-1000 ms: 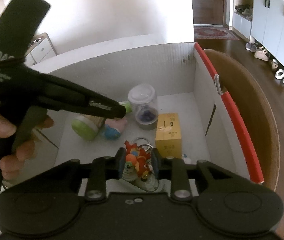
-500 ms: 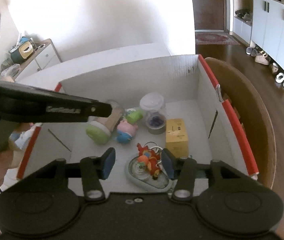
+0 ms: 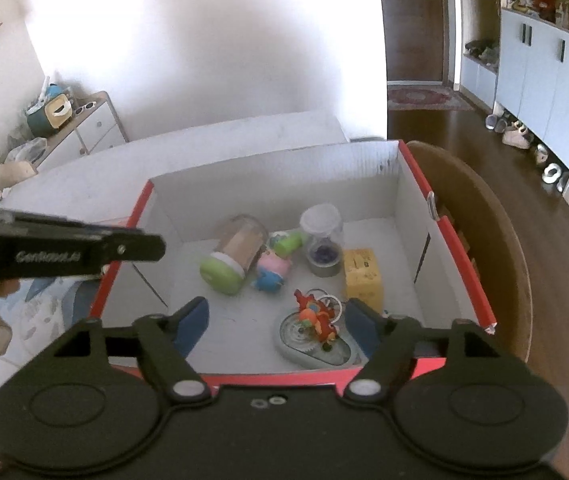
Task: Organize rigid objects
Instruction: 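Release the highlighter with the left tool and withdraw both tools from the shoebox, then grasp the white glue stick with the right tool while the left tool grasps the pink binder clip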
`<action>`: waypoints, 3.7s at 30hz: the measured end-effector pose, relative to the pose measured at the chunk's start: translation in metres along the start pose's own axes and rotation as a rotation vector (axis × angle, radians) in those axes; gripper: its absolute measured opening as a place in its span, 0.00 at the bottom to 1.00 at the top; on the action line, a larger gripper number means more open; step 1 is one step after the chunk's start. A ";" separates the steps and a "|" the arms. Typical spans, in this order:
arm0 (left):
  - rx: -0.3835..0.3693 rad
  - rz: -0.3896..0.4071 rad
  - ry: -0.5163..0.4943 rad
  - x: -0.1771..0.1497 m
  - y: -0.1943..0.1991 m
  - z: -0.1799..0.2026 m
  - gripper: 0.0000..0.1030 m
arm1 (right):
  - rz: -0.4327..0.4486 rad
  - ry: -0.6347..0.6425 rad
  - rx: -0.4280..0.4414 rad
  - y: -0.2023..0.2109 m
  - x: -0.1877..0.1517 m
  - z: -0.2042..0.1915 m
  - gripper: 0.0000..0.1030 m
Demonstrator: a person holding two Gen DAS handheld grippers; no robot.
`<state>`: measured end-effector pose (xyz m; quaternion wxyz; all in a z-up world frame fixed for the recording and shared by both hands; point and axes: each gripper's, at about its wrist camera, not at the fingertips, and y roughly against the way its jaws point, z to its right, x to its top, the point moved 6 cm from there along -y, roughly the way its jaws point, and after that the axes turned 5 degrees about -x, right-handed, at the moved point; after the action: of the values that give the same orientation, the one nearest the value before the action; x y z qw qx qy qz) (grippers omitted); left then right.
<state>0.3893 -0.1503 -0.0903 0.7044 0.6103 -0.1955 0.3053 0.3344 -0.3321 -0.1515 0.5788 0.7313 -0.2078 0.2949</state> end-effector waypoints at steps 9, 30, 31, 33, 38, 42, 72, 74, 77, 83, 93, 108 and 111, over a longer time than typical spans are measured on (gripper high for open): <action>0.015 0.072 0.048 -0.016 0.039 -0.033 0.65 | 0.038 -0.001 0.014 0.012 0.008 -0.034 0.88; 0.165 0.109 0.166 -0.063 0.086 -0.184 0.80 | 0.057 -0.001 0.062 0.001 0.015 -0.167 0.97; 0.175 0.103 0.174 -0.064 0.085 -0.192 0.80 | 0.054 -0.004 0.063 -0.001 0.016 -0.174 0.97; 0.189 0.094 0.184 -0.069 0.082 -0.207 0.80 | 0.047 -0.005 0.067 -0.007 0.017 -0.187 0.97; 0.231 0.095 0.210 -0.078 0.075 -0.240 0.80 | 0.032 0.017 0.068 -0.019 0.020 -0.219 0.97; 0.261 0.091 0.235 -0.081 0.068 -0.264 0.80 | 0.016 0.034 0.051 -0.032 0.021 -0.237 0.97; 0.330 0.059 0.255 -0.091 0.003 -0.302 0.80 | -0.145 -0.131 -0.232 -0.148 0.023 -0.235 0.93; 0.326 0.058 0.261 -0.090 0.002 -0.301 0.80 | -0.145 -0.129 -0.248 -0.152 0.025 -0.234 0.92; 0.332 0.066 0.258 -0.088 0.000 -0.300 0.80 | -0.154 -0.138 -0.265 -0.158 0.027 -0.231 0.90; 0.342 0.067 0.268 -0.084 -0.006 -0.301 0.80 | -0.173 -0.134 -0.292 -0.164 0.024 -0.227 0.87; 0.371 0.076 0.282 -0.090 0.001 -0.306 0.80 | -0.198 -0.093 -0.327 -0.179 0.016 -0.231 0.84; 0.392 0.080 0.320 -0.094 0.015 -0.329 0.75 | -0.222 -0.036 -0.279 -0.162 -0.017 -0.240 0.59; 0.382 0.084 0.320 -0.091 0.015 -0.331 0.65 | -0.212 -0.014 -0.262 -0.159 -0.018 -0.242 0.42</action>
<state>0.2796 0.1569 -0.1973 0.5847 0.6676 -0.0455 0.4586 0.3775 -0.0598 -0.2408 0.6954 0.6696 -0.1703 0.1976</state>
